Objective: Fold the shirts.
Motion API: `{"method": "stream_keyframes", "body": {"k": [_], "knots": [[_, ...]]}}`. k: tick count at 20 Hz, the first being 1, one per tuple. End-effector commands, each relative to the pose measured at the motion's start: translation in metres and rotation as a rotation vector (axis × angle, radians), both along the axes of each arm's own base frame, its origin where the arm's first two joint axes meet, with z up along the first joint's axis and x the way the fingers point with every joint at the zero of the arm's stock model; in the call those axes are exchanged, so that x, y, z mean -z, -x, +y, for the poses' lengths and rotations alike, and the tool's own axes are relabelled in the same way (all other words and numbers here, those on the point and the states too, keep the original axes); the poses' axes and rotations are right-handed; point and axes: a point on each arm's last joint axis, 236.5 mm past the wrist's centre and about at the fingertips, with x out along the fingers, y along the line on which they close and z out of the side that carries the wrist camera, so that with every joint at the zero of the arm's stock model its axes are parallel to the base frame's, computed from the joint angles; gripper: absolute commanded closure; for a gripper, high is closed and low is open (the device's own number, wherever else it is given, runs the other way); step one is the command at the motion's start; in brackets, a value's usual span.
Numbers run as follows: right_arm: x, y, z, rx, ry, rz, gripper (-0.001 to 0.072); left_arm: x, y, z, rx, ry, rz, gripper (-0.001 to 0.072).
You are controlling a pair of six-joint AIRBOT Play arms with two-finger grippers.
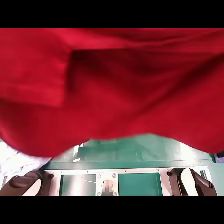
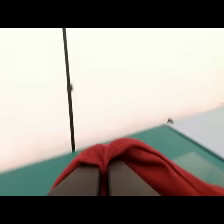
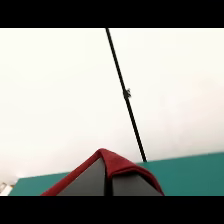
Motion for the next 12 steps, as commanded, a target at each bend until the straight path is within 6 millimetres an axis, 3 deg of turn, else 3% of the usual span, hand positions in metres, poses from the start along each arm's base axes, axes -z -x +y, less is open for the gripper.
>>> {"method": "stream_keyframes", "body": {"k": [1, 3, 7, 9, 12], "knots": [[0.066, -0.052, -0.036, -0.003, -0.075, 0.162, 0.0696, 0.077, -0.077, -0.004, -0.014, -0.007, 0.232, 0.0681], [0.139, -0.096, -0.042, -0.066, -0.106, 0.3, 0.0696, 0.155, -0.138, -0.009, -0.023, -0.011, 0.423, 0.0681], [0.296, -0.179, -0.057, -0.063, -0.193, 0.519, 0.0696, 0.319, -0.241, -0.012, -0.075, 0.025, 0.722, 0.0681], [0.374, -0.213, -0.064, -0.054, -0.229, 0.644, 0.0696, 0.396, -0.278, -0.012, -0.103, 0.028, 0.844, 0.0681], [0.473, -0.248, -0.069, -0.069, -0.322, 0.817, 0.0696, 0.484, -0.307, -0.013, -0.135, 0.046, 0.97, 0.0681]]}}
